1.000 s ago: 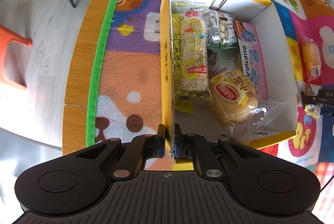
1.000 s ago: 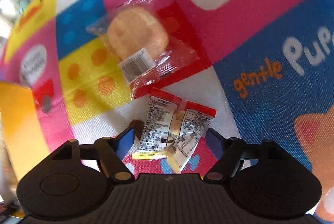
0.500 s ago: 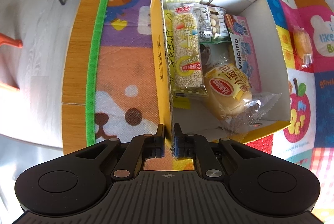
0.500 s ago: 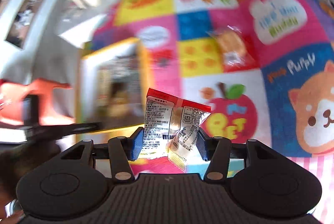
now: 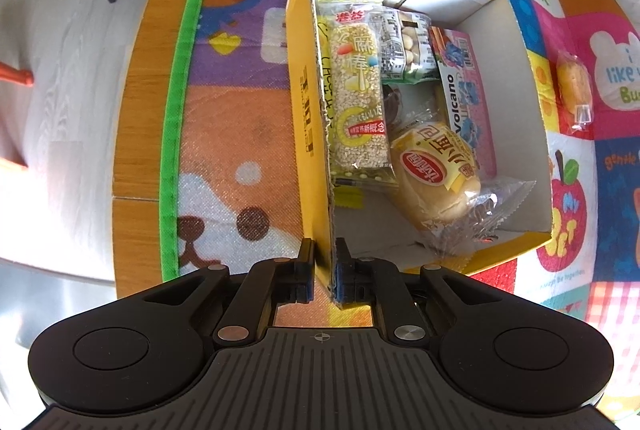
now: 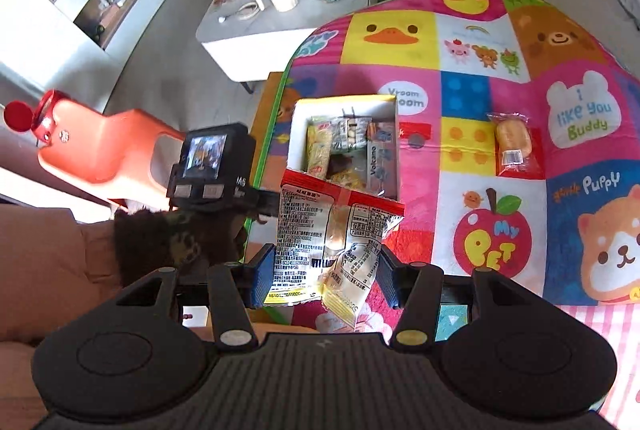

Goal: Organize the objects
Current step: 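Carry the red-topped packets over the yellow box with the right gripper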

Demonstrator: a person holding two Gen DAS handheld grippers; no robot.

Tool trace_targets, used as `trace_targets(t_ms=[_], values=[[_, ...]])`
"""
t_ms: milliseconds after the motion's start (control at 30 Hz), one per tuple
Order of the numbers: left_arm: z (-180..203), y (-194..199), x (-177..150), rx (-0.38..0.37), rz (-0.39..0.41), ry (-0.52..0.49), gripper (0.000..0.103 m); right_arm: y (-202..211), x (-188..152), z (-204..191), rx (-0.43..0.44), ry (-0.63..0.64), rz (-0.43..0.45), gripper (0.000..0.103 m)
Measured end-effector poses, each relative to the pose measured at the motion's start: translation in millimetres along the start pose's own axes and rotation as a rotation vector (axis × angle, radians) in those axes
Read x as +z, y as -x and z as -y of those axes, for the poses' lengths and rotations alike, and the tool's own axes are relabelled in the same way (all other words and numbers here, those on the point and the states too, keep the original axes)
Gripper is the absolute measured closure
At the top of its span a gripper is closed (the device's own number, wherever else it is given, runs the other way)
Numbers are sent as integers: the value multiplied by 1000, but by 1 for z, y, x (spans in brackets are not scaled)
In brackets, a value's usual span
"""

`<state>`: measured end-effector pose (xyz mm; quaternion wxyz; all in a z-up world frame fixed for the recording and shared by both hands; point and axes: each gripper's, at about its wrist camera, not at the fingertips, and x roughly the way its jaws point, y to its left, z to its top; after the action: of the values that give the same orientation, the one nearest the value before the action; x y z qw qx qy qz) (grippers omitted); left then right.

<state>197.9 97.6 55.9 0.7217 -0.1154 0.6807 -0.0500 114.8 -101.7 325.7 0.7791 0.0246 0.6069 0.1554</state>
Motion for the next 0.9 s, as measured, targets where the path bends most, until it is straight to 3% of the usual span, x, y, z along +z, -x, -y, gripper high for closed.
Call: trace_targets(t_ms=[667, 800, 900], values=[[-3, 1, -1, -25, 9, -43, 90, -39, 0, -20, -4, 16, -64, 51], [-3, 1, -2, -24, 10, -43, 90, -42, 20, -23, -29, 19, -23, 51], [-3, 0, -2, -25, 11, -40, 90, -38, 45, -24, -38, -10, 78, 51]])
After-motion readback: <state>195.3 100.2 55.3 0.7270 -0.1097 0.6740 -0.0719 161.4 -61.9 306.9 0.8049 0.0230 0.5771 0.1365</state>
